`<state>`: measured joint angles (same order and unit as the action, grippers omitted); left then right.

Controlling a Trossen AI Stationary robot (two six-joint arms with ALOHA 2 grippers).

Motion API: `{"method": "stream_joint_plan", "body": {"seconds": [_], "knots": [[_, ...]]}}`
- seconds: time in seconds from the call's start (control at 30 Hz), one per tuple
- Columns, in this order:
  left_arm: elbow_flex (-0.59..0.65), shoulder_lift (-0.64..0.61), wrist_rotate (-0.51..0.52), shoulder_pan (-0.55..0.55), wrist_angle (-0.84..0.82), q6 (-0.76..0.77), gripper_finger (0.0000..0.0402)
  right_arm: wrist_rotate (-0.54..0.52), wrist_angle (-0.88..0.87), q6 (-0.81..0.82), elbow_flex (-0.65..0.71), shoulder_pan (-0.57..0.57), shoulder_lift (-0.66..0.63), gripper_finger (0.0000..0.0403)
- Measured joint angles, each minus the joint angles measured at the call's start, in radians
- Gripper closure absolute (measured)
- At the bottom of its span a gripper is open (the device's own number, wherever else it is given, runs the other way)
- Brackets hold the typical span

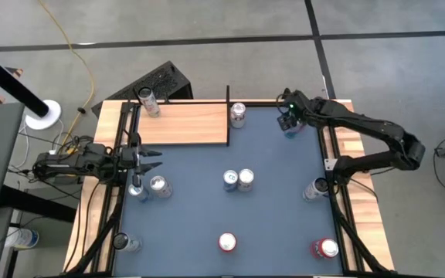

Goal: Place canned beverage on shelf
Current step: Put the top right blue soda can on the shelf

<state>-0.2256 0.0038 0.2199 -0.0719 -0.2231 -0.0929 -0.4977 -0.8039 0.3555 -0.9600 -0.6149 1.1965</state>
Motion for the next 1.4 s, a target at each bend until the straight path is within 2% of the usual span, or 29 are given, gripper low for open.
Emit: {"method": "stream_joint_plan", "body": {"seconds": [0.4,0.73,1.03,1.3,1.4], "knots": [[0.000,0.000,0.000,0.000,0.000,0.002,0.0265,0.002,0.064,0.015,0.126,0.006,0.000,0.0070],[0.000,0.000,0.000,0.000,0.000,0.010,0.0265,-0.010,0.089,0.037,0.153,0.029,-0.002,0.0076],[0.000,0.000,0.000,0.000,0.000,0.011,0.0265,0.004,0.083,0.041,0.154,0.038,-0.001,0.0132],[0.000,0.000,0.000,0.000,0.000,0.011,0.0265,0.004,0.091,0.018,0.154,0.039,-0.001,0.0214],[0.000,0.000,0.000,0.000,0.000,0.019,0.0265,0.005,0.095,0.006,0.154,0.039,-0.008,0.0217]]}}
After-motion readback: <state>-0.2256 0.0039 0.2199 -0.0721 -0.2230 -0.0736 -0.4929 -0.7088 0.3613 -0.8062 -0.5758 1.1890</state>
